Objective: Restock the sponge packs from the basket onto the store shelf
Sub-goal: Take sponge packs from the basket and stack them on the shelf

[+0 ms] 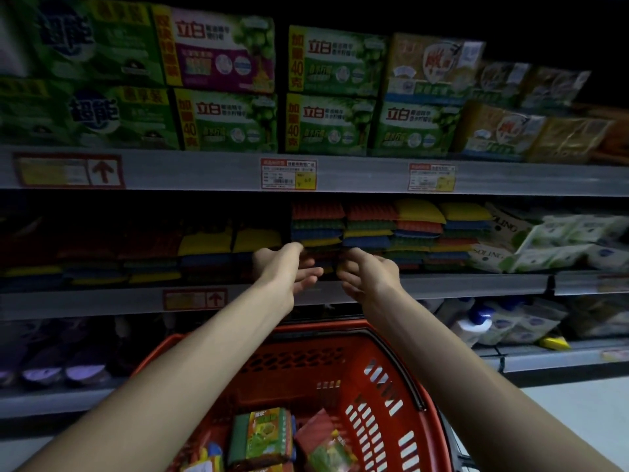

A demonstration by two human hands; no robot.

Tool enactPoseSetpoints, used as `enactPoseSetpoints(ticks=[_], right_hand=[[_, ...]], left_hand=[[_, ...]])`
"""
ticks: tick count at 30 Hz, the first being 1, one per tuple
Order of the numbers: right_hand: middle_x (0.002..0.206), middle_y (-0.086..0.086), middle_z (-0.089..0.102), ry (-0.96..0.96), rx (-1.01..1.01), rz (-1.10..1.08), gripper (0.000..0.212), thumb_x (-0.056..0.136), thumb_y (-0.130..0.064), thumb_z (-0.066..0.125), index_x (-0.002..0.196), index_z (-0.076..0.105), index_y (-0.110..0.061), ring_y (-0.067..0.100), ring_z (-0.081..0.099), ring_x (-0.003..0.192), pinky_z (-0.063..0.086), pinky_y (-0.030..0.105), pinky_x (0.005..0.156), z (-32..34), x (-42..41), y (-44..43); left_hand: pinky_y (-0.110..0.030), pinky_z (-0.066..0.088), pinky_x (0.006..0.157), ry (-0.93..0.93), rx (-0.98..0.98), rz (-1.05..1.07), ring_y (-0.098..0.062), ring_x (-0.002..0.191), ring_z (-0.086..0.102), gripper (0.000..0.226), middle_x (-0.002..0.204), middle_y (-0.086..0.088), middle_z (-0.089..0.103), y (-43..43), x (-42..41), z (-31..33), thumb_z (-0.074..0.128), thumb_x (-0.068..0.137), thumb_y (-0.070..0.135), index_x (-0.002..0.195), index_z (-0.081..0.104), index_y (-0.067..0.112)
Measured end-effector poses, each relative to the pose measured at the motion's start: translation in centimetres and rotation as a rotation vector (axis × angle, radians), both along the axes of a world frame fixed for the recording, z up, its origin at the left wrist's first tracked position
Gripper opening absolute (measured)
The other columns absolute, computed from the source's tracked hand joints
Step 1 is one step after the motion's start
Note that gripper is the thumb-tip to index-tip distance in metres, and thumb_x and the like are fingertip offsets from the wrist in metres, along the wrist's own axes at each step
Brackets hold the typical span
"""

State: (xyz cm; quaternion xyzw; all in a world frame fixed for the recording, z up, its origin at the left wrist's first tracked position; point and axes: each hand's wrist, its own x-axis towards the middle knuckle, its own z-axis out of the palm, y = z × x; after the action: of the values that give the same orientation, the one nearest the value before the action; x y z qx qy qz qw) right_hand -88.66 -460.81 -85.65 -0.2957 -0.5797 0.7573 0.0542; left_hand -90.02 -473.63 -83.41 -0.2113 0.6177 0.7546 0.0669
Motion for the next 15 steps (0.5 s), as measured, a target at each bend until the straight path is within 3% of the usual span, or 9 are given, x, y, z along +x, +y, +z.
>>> enactPoseSetpoints(ticks=[6, 10, 13, 15], right_hand=[[0.083, 0.010, 0.070, 0.017, -0.009, 0.020, 0.053, 0.101, -0.012, 0.063, 0.148, 0.042, 0.003, 0.012, 0.069, 0.052, 0.048, 0.021, 0.042, 0.1, -0.1, -1.6], [0.088, 0.008, 0.073, 0.015, -0.049, 0.049, 0.059, 0.101, -0.015, 0.064, 0.152, 0.039, -0.002, 0.018, 0.074, 0.073, 0.058, 0.029, 0.064, 0.2, -0.1, -1.9], [0.081, 0.007, 0.074, 0.018, -0.054, 0.068, 0.059, 0.100, -0.016, 0.066, 0.151, 0.040, 0.000, 0.014, 0.074, 0.061, 0.058, 0.025, 0.052, 0.3, 0.1, -1.3], [0.068, 0.004, 0.074, 0.013, -0.041, 0.065, 0.058, 0.098, -0.015, 0.067, 0.149, 0.044, 0.002, 0.013, 0.072, 0.054, 0.054, 0.023, 0.046, 0.3, 0.3, -0.5]], left_hand=[[-0.023, 0.049, 0.036, 0.004, 0.013, 0.016, -0.024, 0.058, 0.071, 0.017, 0.080, -0.014, 0.069, 0.3, -0.1, -0.2, 0.055, 0.100, 0.007, 0.084, 0.054, 0.004], [-0.023, 0.049, 0.037, 0.003, 0.005, 0.031, -0.023, 0.056, 0.073, 0.009, 0.081, -0.015, 0.071, 0.2, -0.3, -0.4, 0.057, 0.099, 0.009, 0.096, 0.057, 0.000], [-0.025, 0.051, 0.039, 0.004, -0.031, 0.016, -0.022, 0.060, 0.074, 0.014, 0.084, -0.014, 0.073, 0.1, 0.0, -0.7, 0.060, 0.099, 0.013, 0.101, 0.061, -0.002], [-0.028, 0.055, 0.044, 0.027, -0.091, -0.036, -0.021, 0.062, 0.074, 0.017, 0.085, -0.012, 0.074, 0.3, 0.3, -0.9, 0.062, 0.100, 0.016, 0.095, 0.064, 0.000]])
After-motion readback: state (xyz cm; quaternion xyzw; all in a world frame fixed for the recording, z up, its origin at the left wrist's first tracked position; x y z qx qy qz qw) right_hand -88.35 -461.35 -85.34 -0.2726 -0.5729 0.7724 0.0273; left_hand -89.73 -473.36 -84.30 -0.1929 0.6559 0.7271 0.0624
